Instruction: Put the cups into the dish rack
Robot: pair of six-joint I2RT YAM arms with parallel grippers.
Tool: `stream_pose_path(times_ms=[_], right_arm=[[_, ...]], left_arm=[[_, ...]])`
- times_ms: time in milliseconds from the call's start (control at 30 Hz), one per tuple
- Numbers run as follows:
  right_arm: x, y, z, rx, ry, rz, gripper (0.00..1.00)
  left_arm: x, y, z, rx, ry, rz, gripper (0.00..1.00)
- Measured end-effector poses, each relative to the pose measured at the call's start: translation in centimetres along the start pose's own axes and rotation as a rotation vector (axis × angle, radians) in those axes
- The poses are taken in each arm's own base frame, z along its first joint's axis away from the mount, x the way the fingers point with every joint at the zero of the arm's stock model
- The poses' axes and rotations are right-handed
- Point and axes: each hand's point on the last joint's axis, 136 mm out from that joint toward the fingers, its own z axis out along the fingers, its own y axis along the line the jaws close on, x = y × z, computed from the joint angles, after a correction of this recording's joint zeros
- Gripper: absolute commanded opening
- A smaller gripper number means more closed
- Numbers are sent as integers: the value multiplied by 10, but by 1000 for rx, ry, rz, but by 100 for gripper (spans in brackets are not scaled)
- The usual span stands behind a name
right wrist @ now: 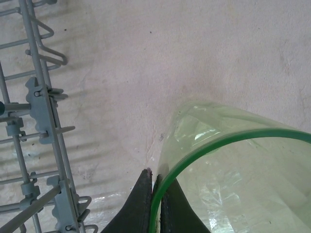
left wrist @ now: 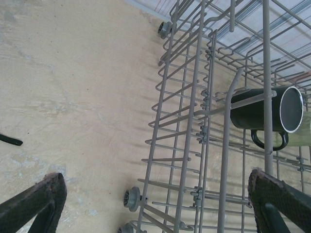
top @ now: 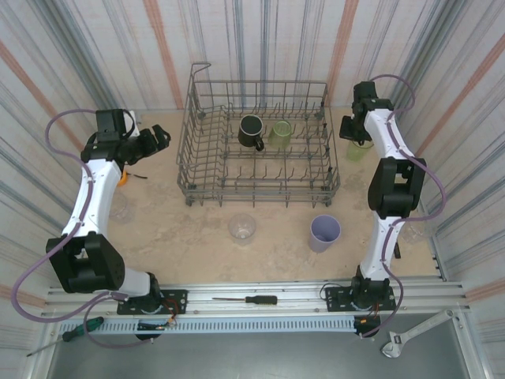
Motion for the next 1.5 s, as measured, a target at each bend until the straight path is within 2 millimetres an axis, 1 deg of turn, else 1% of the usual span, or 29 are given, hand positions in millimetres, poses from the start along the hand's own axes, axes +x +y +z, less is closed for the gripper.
stream_pose_path(times_ms=[67, 133, 233, 300, 433, 500, 567, 633, 800, 967, 1033, 1100, 1200, 1267, 1333, 1500], right_arm=[[-1, 0, -7, 1, -12, 9, 0], [-3, 0, -18, -2, -32, 10, 0], [-11, 1, -42, -14, -84, 20, 0], [-16, 2, -64, -30, -139, 38, 0], [-11, 5, -102, -70, -225, 65, 0], [-12, 8, -116, -87, -257, 71, 0], [-16, 15, -127, -111, -290, 78, 0], [-19, 22, -133, -130, -315, 74, 0], [-20, 44, -150, -170, -357, 48, 0], [-20, 64, -186, -232, -428, 32, 0], [-21, 69, -201, -253, -459, 26, 0], [-20, 74, -211, -272, -479, 22, 0], [-19, 85, -220, -305, -498, 10, 0], [-16, 96, -220, -342, -496, 0, 0], [-10, 109, -215, -376, -480, -14, 0], [8, 132, -204, -450, -426, -42, 0]], left_arm=[[0, 0, 0, -2, -2, 1, 99], [0, -1, -1, 0, -3, 2, 99], [-1, -2, -3, 2, -9, 4, 99], [-2, -3, -5, 4, -15, 6, 99], [-3, -5, -9, 8, -25, 9, 99], [-3, -5, -9, 8, -25, 9, 99], [-3, -5, -9, 8, -25, 9, 99], [-3, -5, -9, 8, -25, 9, 99], [-4, -4, -10, 4, -27, 9, 99], [-4, -3, -10, -3, -29, 6, 99], [-4, -3, -10, -3, -29, 5, 99], [-4, -3, -10, -2, -28, 1, 99], [-4, -3, -10, -2, -30, -11, 99], [-5, -4, -12, 0, -35, -16, 99], [-5, -5, -15, 3, -43, -21, 99], [-6, -7, -20, 9, -57, -24, 99]])
